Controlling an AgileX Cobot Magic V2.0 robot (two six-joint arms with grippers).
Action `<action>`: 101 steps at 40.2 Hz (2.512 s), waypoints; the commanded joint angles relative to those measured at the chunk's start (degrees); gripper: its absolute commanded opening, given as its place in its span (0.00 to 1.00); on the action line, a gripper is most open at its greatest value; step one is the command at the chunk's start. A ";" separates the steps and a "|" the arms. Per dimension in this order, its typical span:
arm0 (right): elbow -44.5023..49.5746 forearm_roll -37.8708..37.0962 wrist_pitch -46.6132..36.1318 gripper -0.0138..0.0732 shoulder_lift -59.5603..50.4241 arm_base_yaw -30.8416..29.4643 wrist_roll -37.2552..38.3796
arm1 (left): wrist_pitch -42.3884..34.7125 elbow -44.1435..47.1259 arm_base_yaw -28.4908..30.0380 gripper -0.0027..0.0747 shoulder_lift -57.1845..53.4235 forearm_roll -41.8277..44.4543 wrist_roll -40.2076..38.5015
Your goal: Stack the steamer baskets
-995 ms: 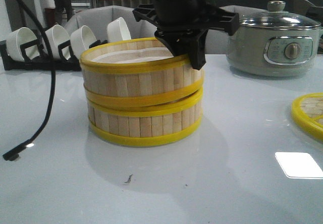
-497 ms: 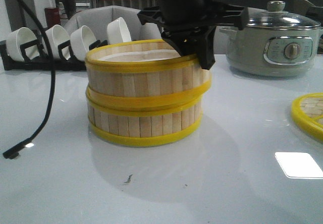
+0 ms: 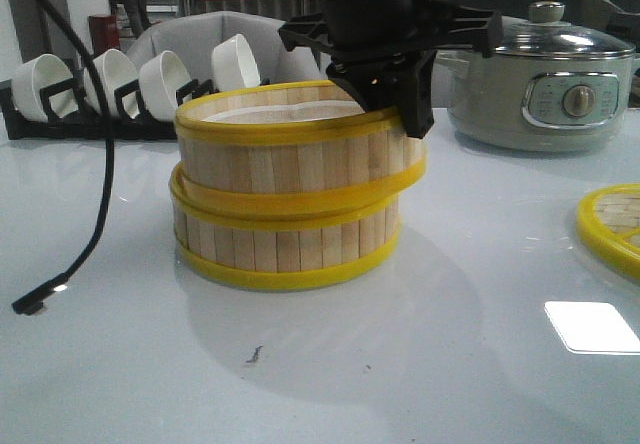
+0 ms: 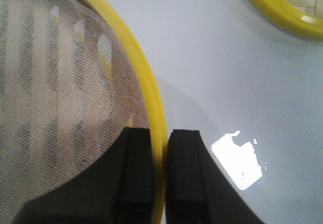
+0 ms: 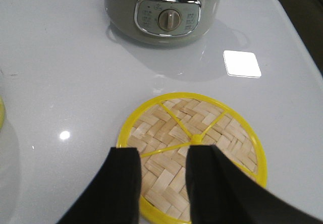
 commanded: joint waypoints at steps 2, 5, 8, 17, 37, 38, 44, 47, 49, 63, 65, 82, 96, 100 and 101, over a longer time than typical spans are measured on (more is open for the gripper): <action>-2.16 -1.91 -3.06 0.55 -0.35 -0.21 0.02 | -3.41 -2.28 -0.28 0.16 -3.85 2.54 0.16; -2.16 -1.91 -3.06 0.55 -0.35 -0.21 0.02 | -3.41 -2.28 -0.28 0.16 -3.85 2.97 0.16; -2.16 -1.91 -3.06 0.55 -0.35 -0.21 0.02 | -3.41 -2.28 -0.28 0.16 -3.85 2.97 0.16; -2.16 -1.91 -3.06 0.55 -0.35 -0.21 0.02 | -3.41 -2.28 -0.18 0.16 -3.85 3.67 0.16; -2.16 -1.91 -3.06 0.55 -0.35 -0.21 0.02 | -3.05 -2.28 -0.18 0.16 -3.85 5.98 0.16; -2.16 -1.91 -3.06 0.55 -0.35 -0.21 0.02 | -3.05 -2.28 -0.18 0.16 -3.85 5.98 0.16; -2.16 -1.91 -3.06 0.55 -0.35 -0.21 0.02 | -3.05 -2.28 -0.18 0.16 -3.85 5.98 0.16; -2.16 -1.91 -3.06 0.55 -0.35 -0.21 0.02 | -3.05 -2.28 -0.18 0.16 -3.85 5.98 0.04; -2.16 -1.91 -3.06 0.55 -0.35 -0.21 0.02 | -3.17 -2.28 -0.18 0.16 -3.85 5.98 -0.22; -2.16 -1.91 -3.06 0.55 -0.35 -0.21 0.02 | -3.66 -2.28 -0.18 0.52 -3.85 5.50 -1.20; -2.16 -1.91 -3.06 0.55 -0.35 -0.21 0.02 | -3.66 -2.28 -0.18 0.55 -3.85 5.50 -1.45; -2.16 -1.91 -3.06 0.55 -0.35 -0.21 0.02 | -3.66 -2.28 -0.18 0.55 -3.85 5.50 -1.58; -2.16 -1.91 -3.06 0.55 -0.35 -0.21 0.02 | -2.55 -2.28 -0.29 0.55 -3.85 2.97 -1.58; -2.16 -1.91 -3.06 0.55 -0.35 -0.21 0.02 | -2.55 -2.28 -0.29 0.55 -3.85 2.46 -1.58; -2.16 -1.91 -3.06 0.55 -0.35 -0.21 0.02 | -2.55 -2.28 -0.29 0.55 -3.85 2.46 -1.58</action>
